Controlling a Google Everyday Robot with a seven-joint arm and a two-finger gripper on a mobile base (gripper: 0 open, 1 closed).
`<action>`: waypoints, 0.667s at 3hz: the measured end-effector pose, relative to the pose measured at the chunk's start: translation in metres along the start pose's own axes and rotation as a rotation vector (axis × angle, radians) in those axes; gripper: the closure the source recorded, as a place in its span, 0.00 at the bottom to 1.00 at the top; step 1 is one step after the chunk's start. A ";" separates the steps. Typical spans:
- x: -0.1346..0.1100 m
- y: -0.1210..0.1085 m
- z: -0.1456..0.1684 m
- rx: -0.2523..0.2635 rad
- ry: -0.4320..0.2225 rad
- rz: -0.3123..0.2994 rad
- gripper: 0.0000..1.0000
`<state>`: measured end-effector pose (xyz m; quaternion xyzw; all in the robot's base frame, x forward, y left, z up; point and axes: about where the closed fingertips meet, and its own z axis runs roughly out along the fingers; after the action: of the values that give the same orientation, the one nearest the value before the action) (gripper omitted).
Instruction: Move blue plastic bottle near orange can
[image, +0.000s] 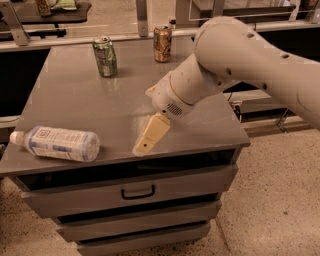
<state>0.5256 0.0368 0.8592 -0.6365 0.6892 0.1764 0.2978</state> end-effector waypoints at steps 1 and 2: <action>-0.022 0.009 0.028 -0.042 -0.053 0.044 0.00; -0.046 0.025 0.047 -0.072 -0.112 0.074 0.00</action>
Offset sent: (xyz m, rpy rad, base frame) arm -0.0262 0.1028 -0.0130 0.2067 0.1314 0.0033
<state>0.5104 0.1046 0.8491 -0.6099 0.6878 0.2473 0.3062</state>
